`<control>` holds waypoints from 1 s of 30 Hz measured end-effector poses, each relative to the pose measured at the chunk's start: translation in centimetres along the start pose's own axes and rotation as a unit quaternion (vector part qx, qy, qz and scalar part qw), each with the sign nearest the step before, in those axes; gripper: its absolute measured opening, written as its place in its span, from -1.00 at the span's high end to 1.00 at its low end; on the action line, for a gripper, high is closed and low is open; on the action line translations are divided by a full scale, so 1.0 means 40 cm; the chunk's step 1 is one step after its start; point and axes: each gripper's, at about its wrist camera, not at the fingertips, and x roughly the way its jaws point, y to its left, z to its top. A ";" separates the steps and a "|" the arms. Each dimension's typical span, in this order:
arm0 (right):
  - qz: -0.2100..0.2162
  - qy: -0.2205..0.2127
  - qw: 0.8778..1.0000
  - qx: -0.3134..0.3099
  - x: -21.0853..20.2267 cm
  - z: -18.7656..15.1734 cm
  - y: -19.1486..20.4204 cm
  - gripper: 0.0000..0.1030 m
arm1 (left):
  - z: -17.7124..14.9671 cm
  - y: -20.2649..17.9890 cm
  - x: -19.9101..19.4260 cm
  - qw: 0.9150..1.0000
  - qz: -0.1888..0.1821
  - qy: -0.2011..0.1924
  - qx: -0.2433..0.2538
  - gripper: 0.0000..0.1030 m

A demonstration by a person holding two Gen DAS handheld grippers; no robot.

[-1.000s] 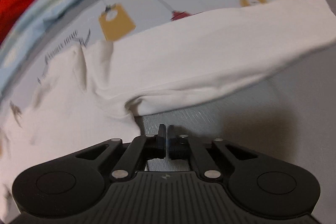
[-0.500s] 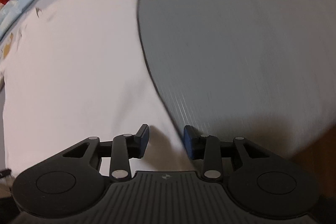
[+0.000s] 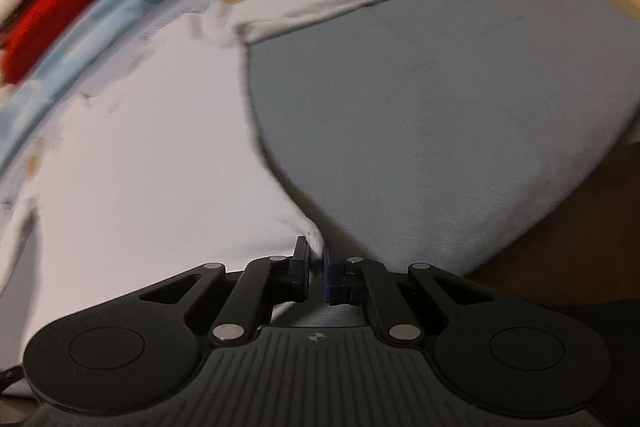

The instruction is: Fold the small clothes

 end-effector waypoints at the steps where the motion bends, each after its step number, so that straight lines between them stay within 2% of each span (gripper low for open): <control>1: -0.012 0.021 1.000 0.001 0.024 -0.005 -0.005 0.85 | -0.003 0.001 0.026 1.000 0.021 0.023 -0.001 0.86; 2: -0.037 0.036 0.999 -0.002 0.043 -0.013 -0.014 0.84 | -0.003 0.001 0.036 0.998 0.046 0.034 0.008 0.86; 3: -0.075 0.028 0.997 -0.009 0.043 -0.017 -0.013 0.84 | -0.005 -0.009 0.034 0.997 0.068 0.028 0.024 0.84; 4: -0.093 0.003 0.996 -0.015 0.027 -0.017 -0.008 0.80 | -0.004 -0.017 0.015 0.997 0.076 0.001 0.034 0.71; 5: -0.093 -0.024 0.995 -0.018 0.006 -0.017 0.003 0.71 | 0.001 -0.027 -0.008 0.997 0.063 -0.027 0.038 0.57; 6: -0.079 -0.050 0.995 -0.023 -0.016 -0.016 0.010 0.67 | 0.003 -0.034 -0.028 0.997 0.038 -0.050 0.041 0.33; 8: -0.036 -0.084 0.995 -0.051 -0.041 -0.014 0.044 0.34 | 0.006 -0.063 -0.045 0.996 -0.023 -0.070 0.052 0.31; 10: 0.026 -0.065 0.994 -0.082 -0.023 -0.024 0.081 0.15 | 0.000 -0.097 -0.026 0.994 -0.055 -0.060 0.071 0.31; 11: 0.053 -0.040 0.994 -0.090 -0.001 -0.033 0.093 0.08 | -0.005 -0.109 -0.007 0.994 -0.055 -0.051 0.081 0.31; 12: 0.059 -0.012 0.994 -0.096 0.023 -0.045 0.103 0.08 | -0.012 -0.117 0.012 0.994 -0.045 -0.039 0.091 0.31; 13: 0.040 0.021 0.993 -0.106 0.054 -0.060 0.109 0.08 | -0.024 -0.125 0.043 0.994 -0.016 -0.010 0.105 0.31; 14: 0.003 0.052 0.992 -0.116 0.084 -0.074 0.107 0.08 | -0.039 -0.125 0.078 0.993 0.022 0.027 0.116 0.33; 15: -0.013 0.058 0.992 -0.115 0.093 -0.082 0.099 0.08 | -0.041 -0.132 0.093 0.991 0.032 0.041 0.120 0.35; 16: -0.009 0.053 0.993 -0.101 0.087 -0.080 0.091 0.00 | -0.044 -0.135 0.084 0.991 0.032 0.037 0.124 0.34; 17: 0.002 0.047 0.995 -0.090 0.077 -0.073 0.088 0.00 | -0.043 -0.140 0.072 0.991 0.029 0.031 0.125 0.33; 19: 0.021 0.024 0.995 -0.096 0.062 -0.065 0.092 0.01 | -0.047 -0.151 0.035 0.992 -0.004 -0.002 0.129 0.23; 20: 0.013 0.028 0.994 -0.106 0.070 -0.066 0.095 0.01 | -0.065 -0.145 0.024 0.991 -0.012 -0.007 0.130 0.17; 21: -0.003 0.042 0.992 -0.117 0.087 -0.074 0.096 0.01 | -0.068 -0.145 0.034 0.991 -0.008 -0.001 0.133 0.08; 23: -0.017 0.044 0.990 -0.132 0.093 -0.090 0.104 -0.07 | -0.083 -0.148 0.077 0.989 0.029 0.035 0.144 0.08; 25: -0.017 0.034 0.991 -0.132 0.088 -0.071 0.118 -0.07 | -0.087 -0.152 0.062 0.989 0.031 0.022 0.141 0.07; 27: 0.003 0.006 0.992 -0.128 0.061 -0.077 0.120 -0.06 | -0.101 -0.165 0.020 0.990 0.020 -0.019 0.140 0.07; 30: 0.026 -0.040 0.990 -0.136 0.027 -0.069 0.136 -0.06 | -0.099 -0.173 -0.031 0.986 0.020 -0.082 0.143 0.07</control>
